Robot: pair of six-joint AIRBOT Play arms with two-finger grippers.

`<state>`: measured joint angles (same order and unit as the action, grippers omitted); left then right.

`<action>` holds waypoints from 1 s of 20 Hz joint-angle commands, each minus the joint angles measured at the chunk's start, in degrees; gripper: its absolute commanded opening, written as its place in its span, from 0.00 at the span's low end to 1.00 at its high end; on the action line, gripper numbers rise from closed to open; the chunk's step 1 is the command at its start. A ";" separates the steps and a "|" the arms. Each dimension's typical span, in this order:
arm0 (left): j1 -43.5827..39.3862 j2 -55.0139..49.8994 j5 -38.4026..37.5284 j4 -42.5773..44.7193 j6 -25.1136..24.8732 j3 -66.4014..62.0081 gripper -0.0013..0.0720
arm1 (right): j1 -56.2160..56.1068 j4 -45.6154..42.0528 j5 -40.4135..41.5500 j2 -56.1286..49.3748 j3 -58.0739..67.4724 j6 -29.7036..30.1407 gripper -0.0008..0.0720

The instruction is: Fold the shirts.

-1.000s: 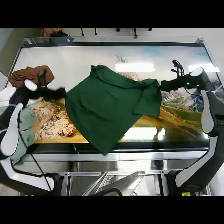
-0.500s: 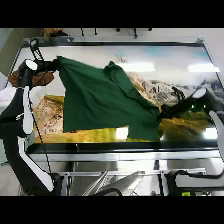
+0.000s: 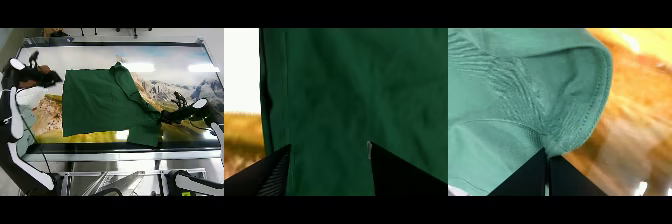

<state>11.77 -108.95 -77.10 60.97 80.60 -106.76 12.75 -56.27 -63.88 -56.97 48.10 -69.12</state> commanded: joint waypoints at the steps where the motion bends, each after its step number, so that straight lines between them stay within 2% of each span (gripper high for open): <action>1: 3.32 9.40 -12.68 1.05 1.03 18.43 0.73 | -0.04 3.17 -0.24 0.31 -0.31 3.17 0.04; 4: 5.25 17.79 -6.03 2.45 0.17 38.93 0.73 | -0.07 5.01 -1.05 0.28 -0.31 5.09 0.04; 7: 7.63 22.16 0.15 4.00 0.11 50.42 0.73 | -0.07 5.42 -1.49 0.31 -0.31 6.16 0.04; 11: 6.75 22.84 4.28 2.73 -1.44 57.13 0.73 | -0.07 5.60 -1.46 0.28 -0.31 6.40 0.04; 16: 0.24 19.78 7.65 -6.27 -6.88 57.92 0.73 | -0.04 7.37 -1.44 0.28 -0.31 7.89 0.04; 17: -0.98 18.73 7.67 -6.67 -7.32 56.96 0.49 | -0.04 7.54 -1.40 0.28 -0.31 7.87 0.04; 18: -1.84 17.79 6.80 -6.49 -8.15 55.56 0.01 | -0.04 7.52 -1.38 0.28 -0.31 7.87 0.04; 20: -2.71 16.72 4.24 -6.58 -8.59 51.89 0.03 | -0.02 7.54 -1.81 0.28 -0.31 7.87 0.04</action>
<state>11.05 -90.52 -71.55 55.94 73.76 -51.79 12.75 -49.23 -65.43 -56.71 47.81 -61.60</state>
